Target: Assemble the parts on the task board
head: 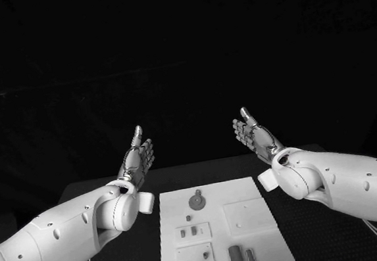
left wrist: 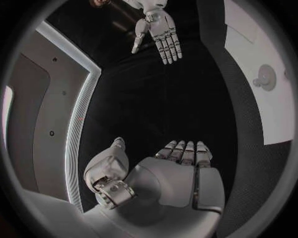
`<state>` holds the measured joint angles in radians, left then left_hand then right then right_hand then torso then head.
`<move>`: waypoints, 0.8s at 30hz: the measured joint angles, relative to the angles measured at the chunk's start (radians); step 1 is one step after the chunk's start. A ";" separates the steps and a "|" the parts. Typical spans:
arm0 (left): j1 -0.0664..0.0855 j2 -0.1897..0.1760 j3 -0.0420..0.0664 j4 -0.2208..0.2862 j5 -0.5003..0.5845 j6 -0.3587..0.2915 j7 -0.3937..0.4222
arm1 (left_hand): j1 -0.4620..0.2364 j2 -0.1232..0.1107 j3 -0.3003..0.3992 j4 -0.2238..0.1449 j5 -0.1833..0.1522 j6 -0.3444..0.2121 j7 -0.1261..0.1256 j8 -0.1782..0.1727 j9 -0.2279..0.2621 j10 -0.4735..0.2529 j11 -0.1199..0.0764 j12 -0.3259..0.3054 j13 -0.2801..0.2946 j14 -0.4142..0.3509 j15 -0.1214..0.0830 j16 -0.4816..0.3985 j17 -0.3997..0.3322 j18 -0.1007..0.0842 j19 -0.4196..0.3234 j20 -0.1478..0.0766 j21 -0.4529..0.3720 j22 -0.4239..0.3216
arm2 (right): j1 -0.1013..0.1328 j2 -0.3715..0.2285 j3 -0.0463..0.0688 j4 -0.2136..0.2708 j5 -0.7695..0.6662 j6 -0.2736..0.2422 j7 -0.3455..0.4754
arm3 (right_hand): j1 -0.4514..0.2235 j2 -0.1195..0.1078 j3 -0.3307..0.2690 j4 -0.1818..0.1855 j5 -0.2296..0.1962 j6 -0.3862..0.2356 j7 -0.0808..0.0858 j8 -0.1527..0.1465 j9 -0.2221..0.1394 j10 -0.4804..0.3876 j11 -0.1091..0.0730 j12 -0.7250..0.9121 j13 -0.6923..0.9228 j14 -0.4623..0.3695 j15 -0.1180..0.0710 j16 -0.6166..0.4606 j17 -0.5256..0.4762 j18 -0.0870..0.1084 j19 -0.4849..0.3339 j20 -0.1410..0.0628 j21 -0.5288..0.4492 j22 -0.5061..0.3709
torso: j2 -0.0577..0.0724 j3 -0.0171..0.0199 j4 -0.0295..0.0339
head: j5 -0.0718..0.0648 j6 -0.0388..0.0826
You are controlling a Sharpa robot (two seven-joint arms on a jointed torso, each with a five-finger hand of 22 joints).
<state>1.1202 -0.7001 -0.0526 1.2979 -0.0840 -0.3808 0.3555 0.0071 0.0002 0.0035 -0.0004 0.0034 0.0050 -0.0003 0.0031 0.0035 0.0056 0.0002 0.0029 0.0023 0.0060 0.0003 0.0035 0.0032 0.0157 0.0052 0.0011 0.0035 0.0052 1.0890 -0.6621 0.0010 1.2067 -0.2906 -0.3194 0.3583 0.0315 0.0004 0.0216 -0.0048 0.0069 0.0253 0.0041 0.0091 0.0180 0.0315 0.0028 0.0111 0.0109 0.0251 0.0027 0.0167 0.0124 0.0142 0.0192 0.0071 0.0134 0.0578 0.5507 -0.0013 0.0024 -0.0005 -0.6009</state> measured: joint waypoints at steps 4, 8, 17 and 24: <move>-0.028 -0.031 0.019 0.103 0.017 -0.093 0.032 | 0.000 0.000 0.000 0.000 0.000 0.000 0.000 0.000 -0.002 0.000 0.000 0.000 -0.001 -0.003 0.000 0.000 -0.002 0.000 -0.002 -0.001 0.000 -0.004 | -0.012 -0.037 -0.001 0.112 0.059 -0.092 0.026 | -0.025 -0.001 -0.016 0.004 0.000 -0.019 -0.003 -0.006 -0.014 -0.025 -0.003 -0.007 -0.008 -0.019 -0.001 -0.012 -0.009 0.000 -0.014 -0.007 -0.010 -0.047 | -0.003 0.0007 -0.0013 | 0.000 0.001; -0.052 -0.059 0.039 0.198 0.038 -0.199 0.071 | 0.000 0.000 0.000 0.000 0.000 0.000 0.000 0.000 -0.003 0.000 0.000 0.000 -0.001 -0.003 0.000 0.000 -0.002 0.000 -0.002 -0.001 0.000 -0.004 | -0.025 -0.076 -0.001 0.233 0.132 -0.207 0.061 | -0.026 0.000 -0.017 0.005 0.000 -0.021 -0.004 -0.006 -0.017 -0.028 -0.003 -0.008 -0.010 -0.020 -0.002 -0.014 -0.011 0.000 -0.014 -0.007 -0.010 -0.056 | -0.005 0.0012 -0.0021 | 0.000 0.001; -0.070 -0.080 0.051 0.268 0.068 -0.332 0.120 | 0.000 0.000 0.000 0.000 0.000 0.000 0.000 0.000 -0.003 0.000 0.000 0.000 -0.001 -0.003 0.000 0.000 -0.002 0.000 -0.002 -0.001 0.000 -0.004 | -0.038 -0.116 -0.001 0.356 0.241 -0.377 0.114 | -0.026 0.000 -0.017 0.005 0.000 -0.021 -0.004 -0.006 -0.017 -0.028 -0.003 -0.008 -0.010 -0.020 -0.002 -0.014 -0.012 0.000 -0.014 -0.007 -0.010 -0.057 | -0.006 0.0014 -0.0024 | 0.000 0.001; -0.070 -0.080 0.051 0.269 0.078 -0.362 0.135 | 0.000 0.000 0.000 0.000 0.000 0.000 0.000 0.000 -0.002 0.000 0.000 0.000 -0.001 -0.002 0.000 0.000 -0.002 0.000 -0.002 -0.001 0.000 -0.004 | -0.038 -0.117 -0.001 0.361 0.272 -0.423 0.132 | -0.026 0.000 -0.017 0.005 0.000 -0.021 -0.004 -0.006 -0.017 -0.028 -0.003 -0.008 -0.010 -0.020 -0.002 -0.013 -0.012 0.000 -0.014 -0.007 -0.010 -0.057 | -0.006 0.0014 -0.0024 | 0.000 0.001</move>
<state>1.0498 -0.7805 -0.0012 1.5668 -0.0059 -0.7425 0.4904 0.0073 0.0004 0.0035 -0.0003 0.0034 0.0050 -0.0003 0.0030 0.0011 0.0053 0.0001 0.0029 0.0012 0.0035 0.0002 0.0035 0.0010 0.0156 0.0036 -0.0001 0.0037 0.0010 1.0508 -0.7796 -0.0003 1.5678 -0.0186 -0.7419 0.4904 0.0058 -0.0001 0.0045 -0.0001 0.0069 0.0044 0.0001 0.0034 0.0009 0.0036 -0.0001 0.0035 0.0009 0.0048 0.0007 0.0032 0.0009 0.0143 0.0052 0.0002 0.0035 0.0009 0.5443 0.0001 0.0000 0.0000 -0.5999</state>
